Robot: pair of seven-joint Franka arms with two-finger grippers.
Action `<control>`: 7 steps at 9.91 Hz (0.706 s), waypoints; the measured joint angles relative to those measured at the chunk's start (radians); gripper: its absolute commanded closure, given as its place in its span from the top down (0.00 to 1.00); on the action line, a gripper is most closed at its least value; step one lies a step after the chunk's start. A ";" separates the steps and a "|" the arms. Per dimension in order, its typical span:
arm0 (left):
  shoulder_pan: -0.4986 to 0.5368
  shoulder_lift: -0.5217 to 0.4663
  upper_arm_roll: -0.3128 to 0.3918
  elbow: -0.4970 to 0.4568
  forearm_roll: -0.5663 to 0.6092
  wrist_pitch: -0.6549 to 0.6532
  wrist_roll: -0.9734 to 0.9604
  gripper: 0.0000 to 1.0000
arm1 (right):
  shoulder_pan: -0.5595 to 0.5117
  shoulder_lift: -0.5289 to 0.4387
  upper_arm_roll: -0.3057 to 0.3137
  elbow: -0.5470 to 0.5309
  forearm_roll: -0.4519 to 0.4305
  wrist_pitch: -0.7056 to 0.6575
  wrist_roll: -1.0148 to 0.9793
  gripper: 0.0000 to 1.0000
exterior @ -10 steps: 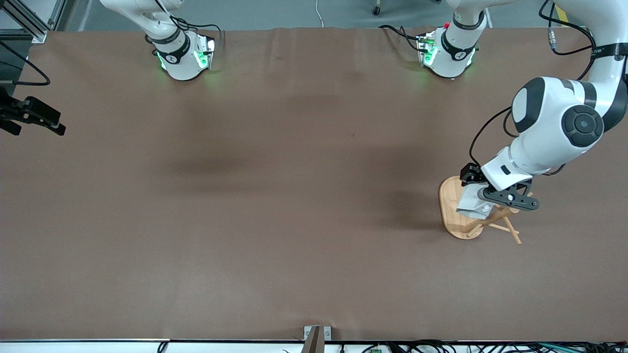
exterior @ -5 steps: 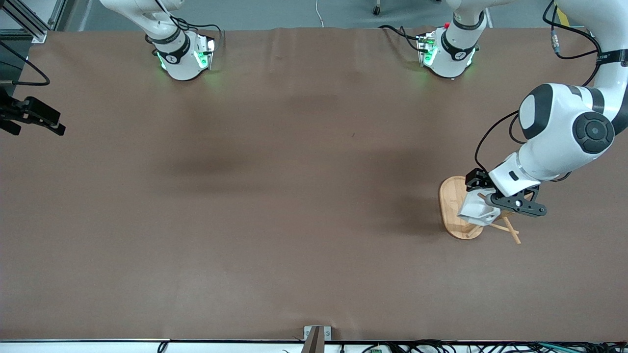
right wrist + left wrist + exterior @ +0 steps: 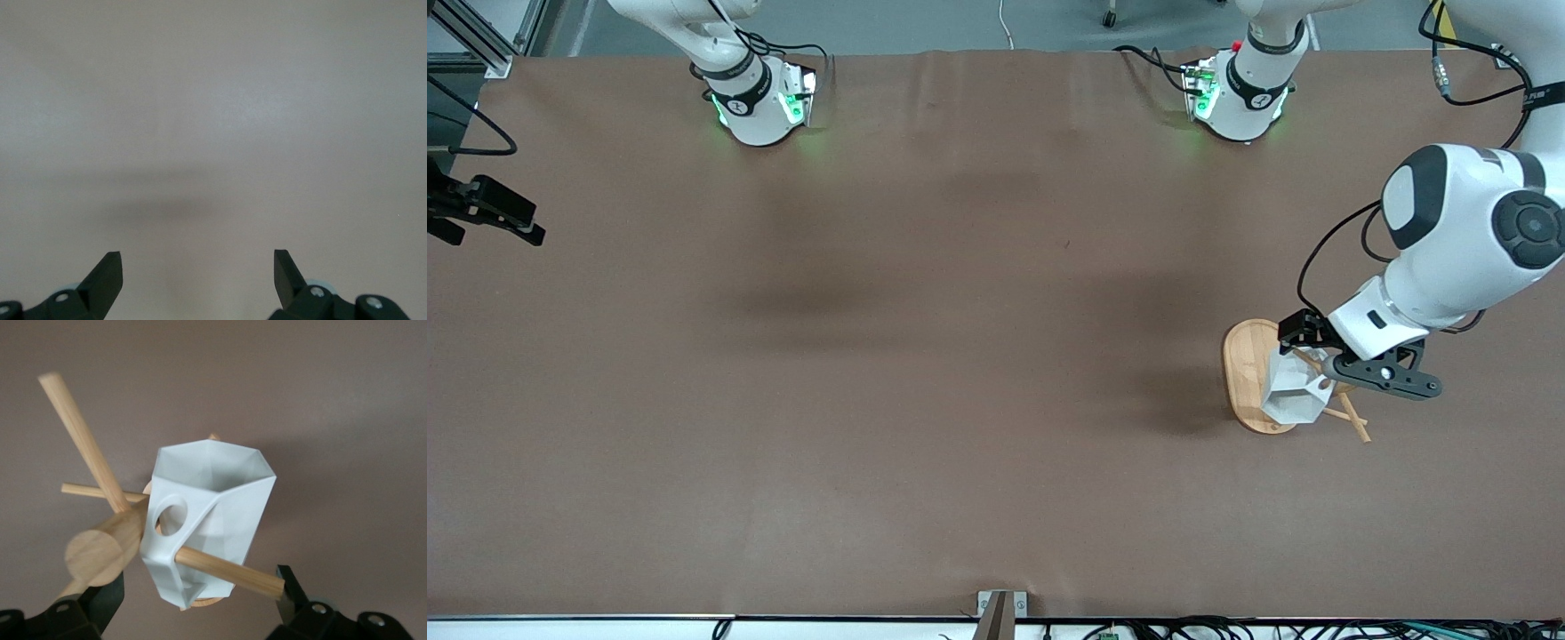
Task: Hang cup on rack
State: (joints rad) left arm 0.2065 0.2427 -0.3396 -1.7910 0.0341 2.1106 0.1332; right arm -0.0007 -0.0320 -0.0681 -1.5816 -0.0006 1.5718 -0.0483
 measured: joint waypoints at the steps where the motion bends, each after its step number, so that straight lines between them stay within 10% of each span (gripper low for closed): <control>1: 0.000 -0.001 0.000 0.020 0.000 -0.024 -0.001 1.00 | 0.000 0.000 0.000 0.000 0.000 0.000 0.000 1.00; 7: 0.029 -0.049 0.002 0.143 0.000 -0.200 -0.058 1.00 | 0.000 0.000 0.000 0.000 0.000 0.000 0.000 1.00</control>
State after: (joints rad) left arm 0.2360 0.1935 -0.3381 -1.6480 0.0341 1.9108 0.0749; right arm -0.0007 -0.0319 -0.0681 -1.5816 -0.0006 1.5718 -0.0483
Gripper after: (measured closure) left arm 0.000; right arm 0.000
